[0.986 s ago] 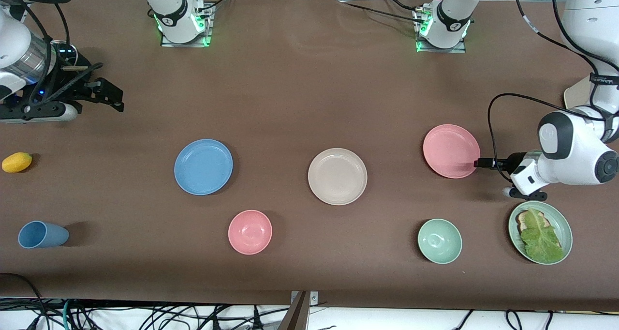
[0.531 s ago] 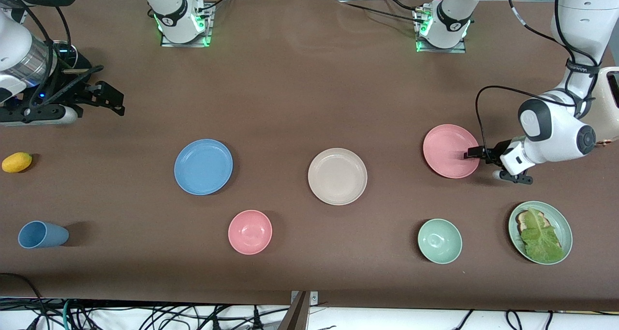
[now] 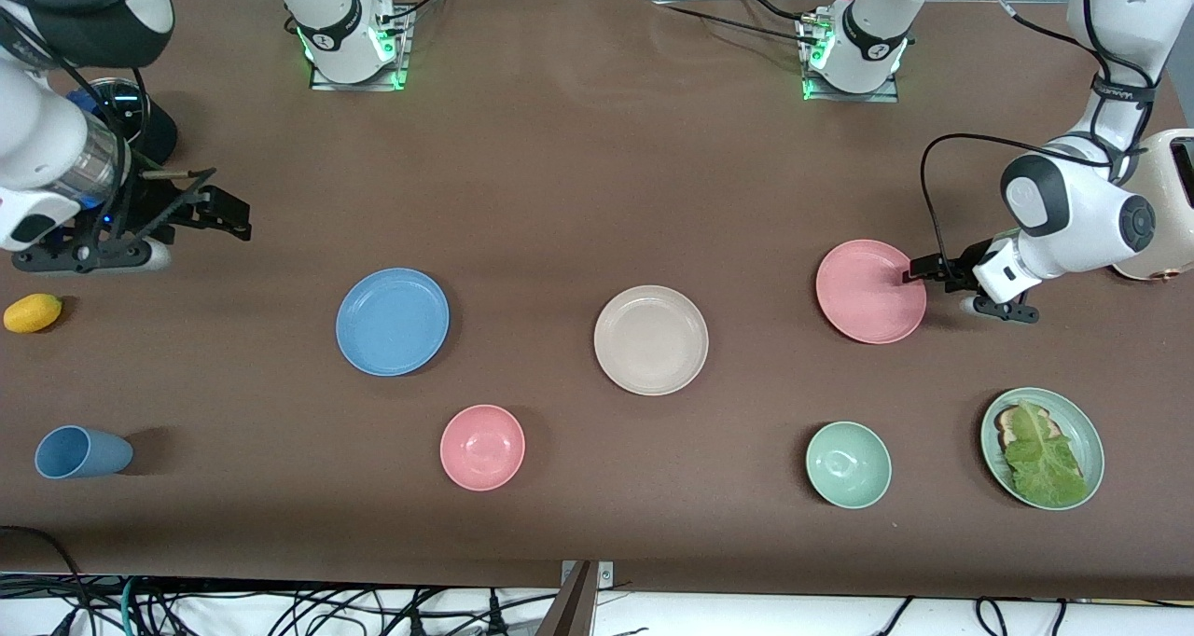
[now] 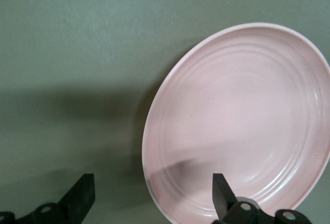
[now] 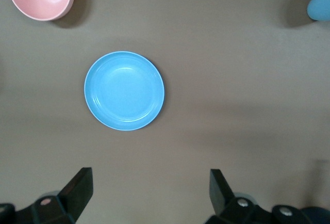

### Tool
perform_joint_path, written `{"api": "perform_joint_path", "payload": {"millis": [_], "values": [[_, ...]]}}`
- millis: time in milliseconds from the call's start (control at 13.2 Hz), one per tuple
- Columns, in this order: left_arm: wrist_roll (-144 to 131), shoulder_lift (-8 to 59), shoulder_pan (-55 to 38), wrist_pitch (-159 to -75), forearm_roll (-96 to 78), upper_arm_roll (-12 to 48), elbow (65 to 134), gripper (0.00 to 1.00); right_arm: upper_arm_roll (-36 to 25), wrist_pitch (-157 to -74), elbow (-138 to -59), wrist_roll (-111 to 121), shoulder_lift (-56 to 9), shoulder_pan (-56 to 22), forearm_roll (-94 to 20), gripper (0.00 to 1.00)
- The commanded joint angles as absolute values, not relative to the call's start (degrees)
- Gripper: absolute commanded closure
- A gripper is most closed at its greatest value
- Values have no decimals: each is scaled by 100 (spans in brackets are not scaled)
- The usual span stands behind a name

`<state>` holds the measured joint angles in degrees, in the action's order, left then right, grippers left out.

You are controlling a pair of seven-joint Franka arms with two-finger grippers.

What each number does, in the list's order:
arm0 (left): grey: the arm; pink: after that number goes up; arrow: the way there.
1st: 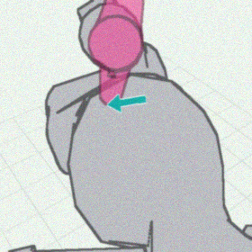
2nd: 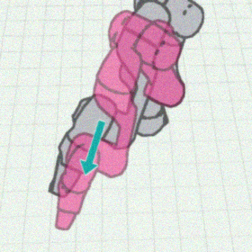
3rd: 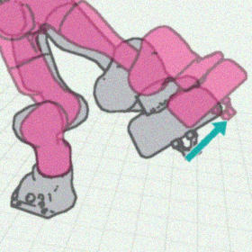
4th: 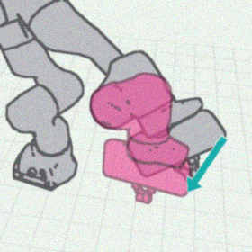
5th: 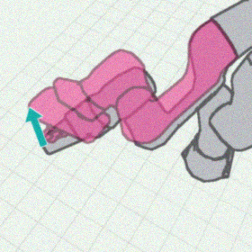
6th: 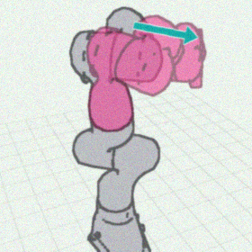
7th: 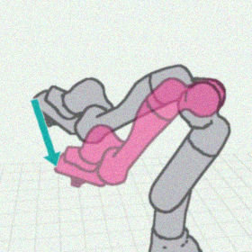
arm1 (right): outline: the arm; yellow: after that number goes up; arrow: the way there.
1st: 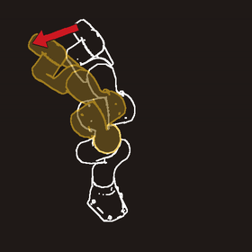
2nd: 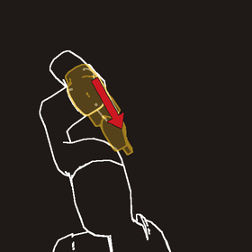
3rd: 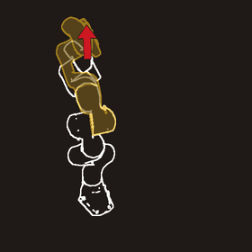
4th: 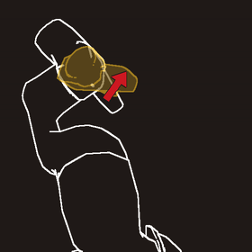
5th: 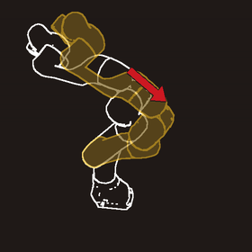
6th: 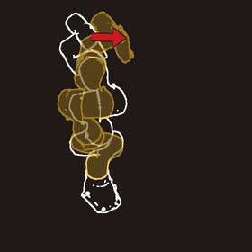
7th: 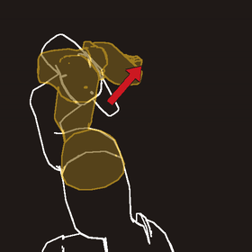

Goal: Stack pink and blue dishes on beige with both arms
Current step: 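Carry the pink plate onto the beige plate while the right gripper reaches the blue plate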

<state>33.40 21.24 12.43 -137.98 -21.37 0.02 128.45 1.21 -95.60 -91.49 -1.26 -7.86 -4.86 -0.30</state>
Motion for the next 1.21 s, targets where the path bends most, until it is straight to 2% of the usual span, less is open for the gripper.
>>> {"api": "perform_joint_path", "payload": {"millis": [0, 76, 152, 227, 379, 455, 758, 986, 1137], "values": [[3603, 2091, 1204, -13983, -2487, -9, 13034, 0, 141, -9755, -9140, 149, -1054, -387, -114, 0], [3612, 2118, 1178, -14070, -2592, -17, 13043, 0, 149, -9973, -9262, 149, -1159, -395, -106, 0], [3612, 2205, 1160, -14132, -2697, -9, 13034, 6, 149, -10237, -9472, 149, -1256, -396, -105, 0], [3612, 2223, 1160, -14194, -2742, -17, 13034, 34, 149, -10552, -9753, 149, -1283, -396, -105, 0], [3604, 2232, 1134, -14168, -2769, -18, 13034, 97, 184, -11421, -10438, 149, -1274, -413, -105, 0], [3612, 2241, 1134, -14124, -2769, -18, 13034, 100, 193, -11869, -10755, 149, -1309, -422, -105, 0], [3612, 2206, 1134, -13879, -2733, -18, 12964, 100, 211, -13435, -11565, 141, -1783, -422, -105, 0], [3577, 2154, 1134, -13808, -2725, -9, 12903, 100, 220, -14113, -11794, 132, -2126, -431, -114, 1], [3490, 2153, 1134, -13284, -2768, -9, 12597, 100, 220, -14273, -11777, 132, -2311, -439, -114, 2]]}}
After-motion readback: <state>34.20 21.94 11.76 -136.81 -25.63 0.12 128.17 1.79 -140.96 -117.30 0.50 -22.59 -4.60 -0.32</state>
